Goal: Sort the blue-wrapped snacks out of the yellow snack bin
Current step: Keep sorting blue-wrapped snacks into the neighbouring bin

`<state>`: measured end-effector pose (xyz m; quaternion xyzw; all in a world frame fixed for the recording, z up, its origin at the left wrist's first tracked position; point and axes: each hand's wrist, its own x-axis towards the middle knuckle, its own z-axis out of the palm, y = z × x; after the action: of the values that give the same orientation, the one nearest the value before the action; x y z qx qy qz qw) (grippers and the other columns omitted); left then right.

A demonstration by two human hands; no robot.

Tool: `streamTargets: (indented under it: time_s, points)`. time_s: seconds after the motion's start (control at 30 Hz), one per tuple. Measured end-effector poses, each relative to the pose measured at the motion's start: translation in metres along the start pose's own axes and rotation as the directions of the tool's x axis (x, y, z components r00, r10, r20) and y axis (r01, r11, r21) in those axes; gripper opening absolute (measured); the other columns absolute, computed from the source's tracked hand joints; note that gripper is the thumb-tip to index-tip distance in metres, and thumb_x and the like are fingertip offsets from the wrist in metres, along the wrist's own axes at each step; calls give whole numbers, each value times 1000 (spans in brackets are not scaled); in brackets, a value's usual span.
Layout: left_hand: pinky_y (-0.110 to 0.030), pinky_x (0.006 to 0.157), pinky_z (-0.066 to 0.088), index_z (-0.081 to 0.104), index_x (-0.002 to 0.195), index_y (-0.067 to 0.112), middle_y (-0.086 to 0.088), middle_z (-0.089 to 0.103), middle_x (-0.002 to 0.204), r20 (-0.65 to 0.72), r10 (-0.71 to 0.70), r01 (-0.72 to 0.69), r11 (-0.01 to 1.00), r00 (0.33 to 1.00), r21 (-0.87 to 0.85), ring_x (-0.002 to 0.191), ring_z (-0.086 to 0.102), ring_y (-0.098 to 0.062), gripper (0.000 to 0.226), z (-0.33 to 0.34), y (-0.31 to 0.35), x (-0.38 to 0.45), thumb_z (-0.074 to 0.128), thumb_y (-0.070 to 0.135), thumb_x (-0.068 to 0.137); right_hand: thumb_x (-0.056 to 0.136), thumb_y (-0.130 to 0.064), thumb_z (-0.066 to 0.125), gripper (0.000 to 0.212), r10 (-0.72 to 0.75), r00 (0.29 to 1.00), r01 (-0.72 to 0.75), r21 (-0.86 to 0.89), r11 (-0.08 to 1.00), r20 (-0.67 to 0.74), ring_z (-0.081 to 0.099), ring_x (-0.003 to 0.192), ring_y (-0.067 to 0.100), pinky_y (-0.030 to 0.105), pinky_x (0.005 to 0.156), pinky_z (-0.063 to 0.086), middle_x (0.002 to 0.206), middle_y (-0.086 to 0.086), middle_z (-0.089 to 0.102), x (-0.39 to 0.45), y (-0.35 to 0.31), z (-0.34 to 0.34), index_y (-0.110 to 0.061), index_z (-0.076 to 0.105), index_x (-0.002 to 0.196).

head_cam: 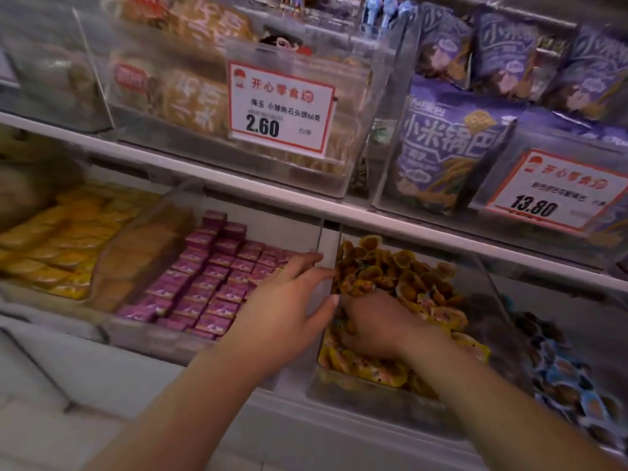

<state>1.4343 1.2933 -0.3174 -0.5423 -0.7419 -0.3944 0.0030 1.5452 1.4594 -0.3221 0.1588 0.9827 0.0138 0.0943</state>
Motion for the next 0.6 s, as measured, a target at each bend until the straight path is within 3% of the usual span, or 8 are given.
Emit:
streamTargets:
  time_s: [0.1, 0.2, 0.27, 0.37, 0.47, 0.6]
  points:
    - [-37, 104, 46, 56, 134, 32, 11, 41, 149, 5, -3, 3, 1000, 1000, -6, 132, 46, -11, 41, 0, 2, 0, 51, 47, 96, 85, -38, 59, 60, 38, 991, -35, -28, 999, 128, 49, 127, 28, 44, 111, 30, 137, 6, 51, 12, 0, 2, -28, 42, 142]
    - [-35, 104, 46, 57, 132, 32, 12, 41, 149, -7, -12, 12, 1000, 1000, -14, 131, 46, -10, 39, 2, 4, 2, 54, 43, 95, 84, -34, 62, 67, 43, 957, -32, -43, 999, 287, 44, 132, 27, 48, 116, 22, 144, 6, 45, 23, -2, -2, -27, 39, 146]
    - [-34, 102, 47, 58, 129, 32, 12, 43, 146, -23, -20, 19, 1000, 1000, -13, 129, 48, -10, 37, 3, 6, 2, 56, 41, 94, 81, -28, 64, 58, 43, 940, -37, -23, 999, 339, 55, 117, 27, 47, 109, 35, 129, 5, 58, 29, -6, -6, -21, 50, 136]
    - [-34, 100, 48, 59, 128, 31, 13, 44, 144, -54, -35, 35, 999, 998, 10, 126, 50, -10, 37, 6, 8, 3, 57, 40, 93, 75, -20, 66, 25, 11, 967, -25, 53, 998, 255, 63, 83, 24, 44, 79, 58, 92, 5, 63, 28, -10, -8, -15, 61, 99]
    - [-34, 98, 49, 59, 127, 30, 13, 44, 142, -64, -36, 37, 999, 997, 17, 124, 50, -9, 36, 7, 8, 3, 57, 39, 93, 70, -16, 65, 17, 13, 994, -26, 127, 992, 105, 61, 74, 24, 42, 68, 58, 83, 6, 61, 23, -5, 2, -13, 60, 86]
    - [-31, 97, 49, 59, 126, 31, 15, 44, 141, -64, -32, 32, 999, 997, 3, 124, 49, -6, 34, 7, 5, 2, 58, 39, 93, 70, -24, 66, 17, 22, 998, -29, 140, 990, 54, 59, 72, 20, 34, 63, 54, 80, 1, 59, 25, 1, 9, -18, 60, 85]
